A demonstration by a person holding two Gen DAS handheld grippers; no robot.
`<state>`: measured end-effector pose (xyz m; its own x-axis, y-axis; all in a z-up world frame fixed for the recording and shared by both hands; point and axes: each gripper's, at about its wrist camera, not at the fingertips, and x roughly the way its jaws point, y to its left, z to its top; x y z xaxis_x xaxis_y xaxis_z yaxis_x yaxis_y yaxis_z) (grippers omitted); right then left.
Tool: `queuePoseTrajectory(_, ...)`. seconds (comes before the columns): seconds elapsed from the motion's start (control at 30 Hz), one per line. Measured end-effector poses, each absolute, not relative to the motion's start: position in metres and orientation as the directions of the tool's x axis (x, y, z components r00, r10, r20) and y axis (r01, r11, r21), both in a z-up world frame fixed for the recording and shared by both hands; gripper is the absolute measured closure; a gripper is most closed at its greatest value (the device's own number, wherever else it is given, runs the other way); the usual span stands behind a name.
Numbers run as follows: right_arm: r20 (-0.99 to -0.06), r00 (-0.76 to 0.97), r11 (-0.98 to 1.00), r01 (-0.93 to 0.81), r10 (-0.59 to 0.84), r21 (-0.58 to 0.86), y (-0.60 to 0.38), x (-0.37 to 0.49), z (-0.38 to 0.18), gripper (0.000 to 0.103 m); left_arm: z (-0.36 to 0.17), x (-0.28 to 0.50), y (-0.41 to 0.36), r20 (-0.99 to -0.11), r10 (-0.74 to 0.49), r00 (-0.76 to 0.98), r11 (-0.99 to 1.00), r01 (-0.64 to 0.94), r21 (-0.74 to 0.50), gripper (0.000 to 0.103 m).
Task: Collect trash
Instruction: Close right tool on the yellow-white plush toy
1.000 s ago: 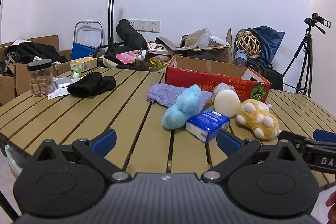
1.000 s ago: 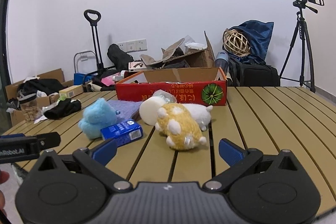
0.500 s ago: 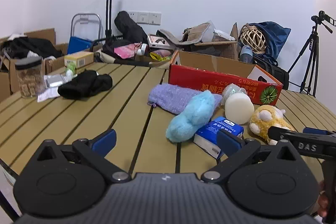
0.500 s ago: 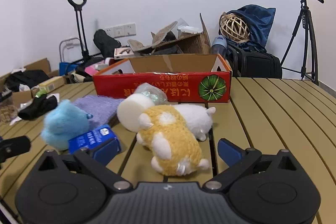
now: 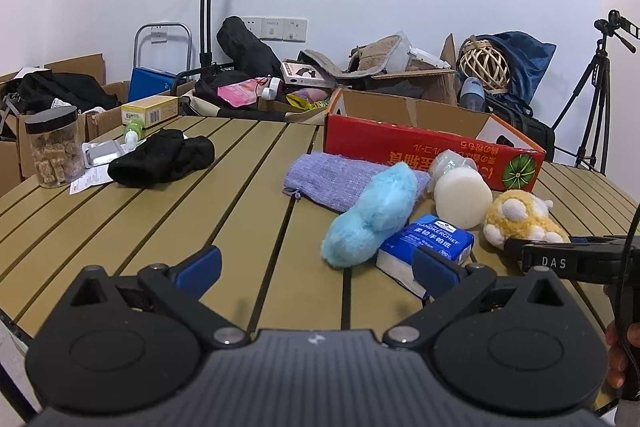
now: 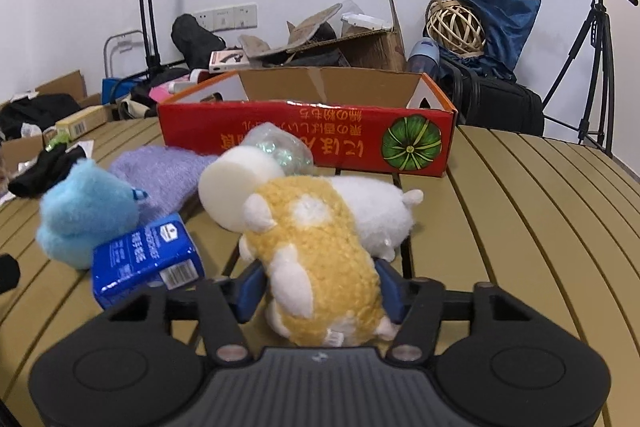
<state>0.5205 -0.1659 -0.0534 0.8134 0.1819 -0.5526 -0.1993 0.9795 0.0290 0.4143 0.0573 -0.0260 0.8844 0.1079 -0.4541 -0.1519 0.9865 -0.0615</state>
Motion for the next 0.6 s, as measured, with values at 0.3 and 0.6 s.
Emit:
queuePoseTrajectory(0.3,-0.508,0.843,0.981,-0.196,0.175,0.013,-0.162,0.504,-0.049,0.058,-0.024,0.409,0.054,-0.441,0.097,0.892,0.99,-0.133,-0.052,0.0)
queuePoseTrajectory(0.6,-0.447,0.884,0.99,-0.142,0.135,0.018,-0.163,0.477,-0.043,0.058,-0.021,0.408,0.061,-0.449,0.072,0.891,0.99,-0.118,-0.074,0.0)
